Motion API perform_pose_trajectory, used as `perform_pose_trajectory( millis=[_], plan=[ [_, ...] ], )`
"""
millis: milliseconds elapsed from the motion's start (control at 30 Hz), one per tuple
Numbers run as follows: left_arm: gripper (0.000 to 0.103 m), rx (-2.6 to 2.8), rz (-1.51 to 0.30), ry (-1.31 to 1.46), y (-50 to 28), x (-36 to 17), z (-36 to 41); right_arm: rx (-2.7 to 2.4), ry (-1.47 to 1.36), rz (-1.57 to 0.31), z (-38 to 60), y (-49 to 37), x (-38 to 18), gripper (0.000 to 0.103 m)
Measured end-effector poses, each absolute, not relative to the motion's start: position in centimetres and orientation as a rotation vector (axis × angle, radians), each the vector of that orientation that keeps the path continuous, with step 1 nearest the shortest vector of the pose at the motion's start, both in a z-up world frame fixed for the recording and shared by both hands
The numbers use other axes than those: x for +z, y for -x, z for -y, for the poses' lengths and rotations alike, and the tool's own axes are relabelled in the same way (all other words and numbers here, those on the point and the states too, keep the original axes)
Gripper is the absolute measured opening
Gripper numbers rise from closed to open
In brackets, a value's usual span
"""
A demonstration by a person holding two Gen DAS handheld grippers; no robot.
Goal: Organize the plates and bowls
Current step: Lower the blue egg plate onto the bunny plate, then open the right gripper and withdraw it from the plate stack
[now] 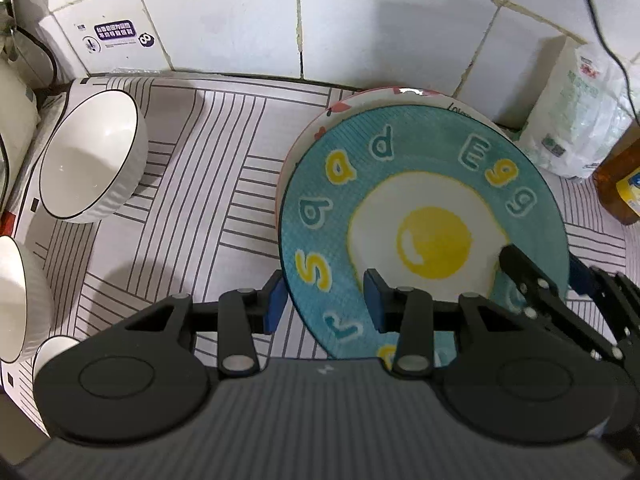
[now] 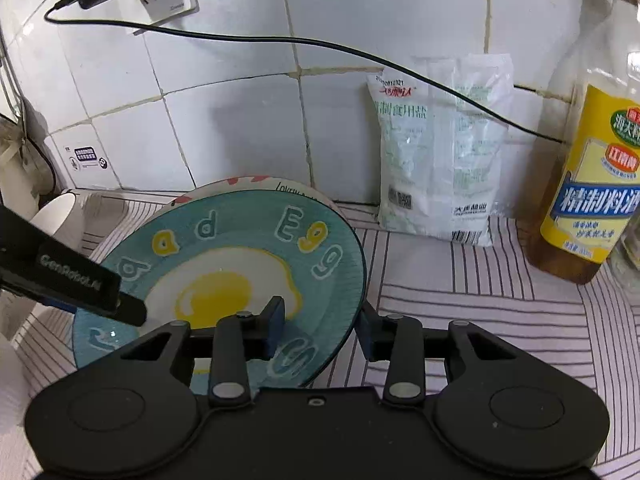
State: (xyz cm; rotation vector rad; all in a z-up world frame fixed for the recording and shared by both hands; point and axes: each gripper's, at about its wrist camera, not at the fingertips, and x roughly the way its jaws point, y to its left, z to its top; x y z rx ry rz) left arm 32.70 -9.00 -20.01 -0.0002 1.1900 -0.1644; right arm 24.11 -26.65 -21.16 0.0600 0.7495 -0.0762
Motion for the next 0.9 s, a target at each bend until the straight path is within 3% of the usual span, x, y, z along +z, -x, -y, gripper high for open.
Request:
perform_pose_trajectory(
  millis=[400, 533, 667, 900],
  plan=[
    [0.039, -0.148, -1.137, 0.002, -27.3, -16.8, 6.6, -0.043, 0.005, -0.697, 25.7, -22.4, -20.0, 0.044],
    [0.046, -0.124, -1.113, -0.008, -25.3, -14.9, 5.8, 0.012, 0.033, -0.684, 24.8, -20.3, -17.6, 0.045],
    [0.056, -0.112, -1.102, -0.012, -23.6, -13.6, 4.7, 0.037, 0.124, -0.683, 23.3, -18.6, -16.0, 0.058],
    [0.065, -0.088, -1.086, -0.008, -20.6, -12.1, 2.6, 0.117, 0.144, -0.631, 20.9, -15.1, -13.9, 0.068]
  ],
)
